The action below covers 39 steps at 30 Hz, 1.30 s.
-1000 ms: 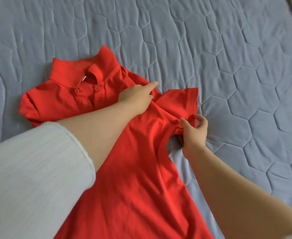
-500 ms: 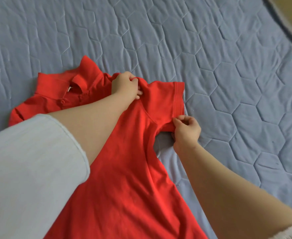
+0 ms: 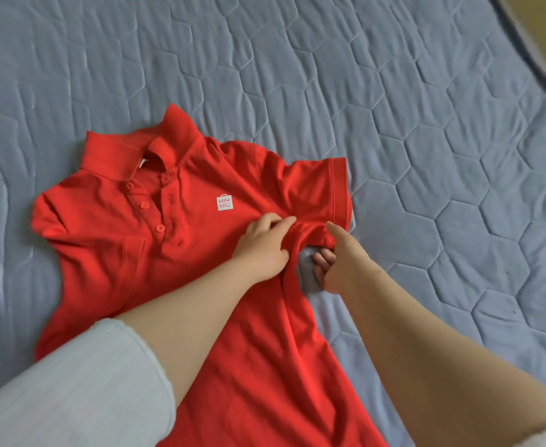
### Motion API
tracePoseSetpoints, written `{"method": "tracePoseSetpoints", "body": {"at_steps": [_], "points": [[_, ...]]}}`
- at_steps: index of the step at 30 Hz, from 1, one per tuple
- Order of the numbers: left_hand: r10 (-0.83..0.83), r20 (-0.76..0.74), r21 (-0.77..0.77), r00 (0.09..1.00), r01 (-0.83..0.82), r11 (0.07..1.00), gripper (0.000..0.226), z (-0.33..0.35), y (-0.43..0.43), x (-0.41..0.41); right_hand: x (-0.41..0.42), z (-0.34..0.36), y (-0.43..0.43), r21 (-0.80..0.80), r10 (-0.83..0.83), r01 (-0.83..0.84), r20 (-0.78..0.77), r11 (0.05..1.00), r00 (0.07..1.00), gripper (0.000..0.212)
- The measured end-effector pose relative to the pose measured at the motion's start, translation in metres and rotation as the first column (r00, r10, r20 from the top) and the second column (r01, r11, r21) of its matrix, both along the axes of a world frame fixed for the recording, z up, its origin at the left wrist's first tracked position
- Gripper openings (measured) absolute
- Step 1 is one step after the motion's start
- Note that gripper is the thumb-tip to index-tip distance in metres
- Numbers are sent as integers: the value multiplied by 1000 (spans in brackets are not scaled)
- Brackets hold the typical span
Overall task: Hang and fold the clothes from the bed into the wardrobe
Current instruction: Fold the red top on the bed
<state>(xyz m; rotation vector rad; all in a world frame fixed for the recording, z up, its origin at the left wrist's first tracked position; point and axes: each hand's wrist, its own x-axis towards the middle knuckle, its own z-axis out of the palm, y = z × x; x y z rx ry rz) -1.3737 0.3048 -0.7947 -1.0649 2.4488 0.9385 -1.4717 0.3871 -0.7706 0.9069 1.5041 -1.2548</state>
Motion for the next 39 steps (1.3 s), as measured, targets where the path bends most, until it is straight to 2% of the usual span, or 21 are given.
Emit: {"method": "tracePoseSetpoints", "body": {"at_steps": [2, 3, 5, 6, 8, 10, 11, 13, 14, 15, 16, 18, 20, 21, 23, 25, 26, 28, 31, 35, 39], "points": [[266, -131, 253, 955, -227, 940, 56, 8, -3, 1, 0, 8, -6, -30, 56, -56, -1, 998, 998, 13], [485, -167, 428, 858, -380, 820, 51, 13, -8, 3, 1, 10, -11, -32, 54, -57, -84, 998, 995, 15], [830, -92, 712, 550, -546, 441, 36, 27, -19, 8, 8, 17, -22, -80, 25, -65, -426, 995, 904, 22], [914, -15, 791, 405, -554, 259, 27, 33, -24, 13, 16, 24, -27, -88, 91, -184, -622, 979, 778, 25], [973, 108, 871, 203, -491, 5, 24, 40, -37, 27, 35, 36, -37, 54, 311, -541, -864, 839, 395, 25], [976, 175, 899, 132, -426, -104, 38, 42, -48, 43, 50, 32, -42, 327, 510, -759, -860, 564, 8, 23], [970, 192, 900, 148, -421, -114, 42, 42, -50, 51, 55, 26, -42, 451, 597, -801, -788, 394, -150, 25], [945, 197, 870, 261, -492, -45, 38, 43, -48, 61, 62, 11, -40, 594, 708, -803, -588, 48, -393, 32], [922, 186, 842, 339, -539, 29, 33, 42, -45, 63, 65, 6, -37, 611, 722, -789, -516, -66, -460, 35], [906, 161, 812, 390, -574, 102, 34, 41, -42, 63, 69, 2, -34, 612, 725, -784, -492, -105, -481, 38], [904, 125, 771, 409, -613, 170, 46, 39, -40, 61, 71, 0, -30, 610, 720, -790, -518, -66, -461, 40], [903, 39, 617, 429, -721, 316, 63, 35, -38, 57, 74, -1, -23, 599, 713, -786, -617, 151, -334, 45], [852, -68, 206, 519, -828, 521, 51, 32, -37, 55, 73, -4, -14, 577, 740, -739, -653, 348, -161, 52], [795, -129, -7, 592, -803, 596, 43, 33, -36, 55, 72, -5, -7, 551, 762, -730, -644, 404, -65, 54], [573, -277, -187, 771, -628, 755, 37, 34, -29, 55, 69, -8, 9, 481, 803, -762, -591, 433, 83, 52], [294, -333, -180, 896, -366, 913, 44, 33, -20, 52, 65, -11, 29, 441, 845, -803, -517, 401, 138, 42], [189, -295, -148, 937, -241, 959, 50, 34, -16, 49, 62, -11, 41, 430, 859, -813, -488, 393, 157, 37], [55, -102, -61, 993, -61, 996, 55, 31, -15, 47, 60, -11, 62, 425, 884, -829, -439, 364, 163, 27], [-48, 130, 1, 990, 48, 999, 52, 27, -13, 37, 57, -11, 93, 442, 935, -865, -346, 240, 82, 21], [-24, 291, 16, 956, 21, 1000, 44, 25, -9, 16, 58, -12, 131, 423, 957, -895, -289, 141, 14, 26], [91, 349, 0, 933, -97, 995, 44, 21, -3, 0, 63, -12, 156, 380, 961, -919, -277, 103, -6, 24]]}}
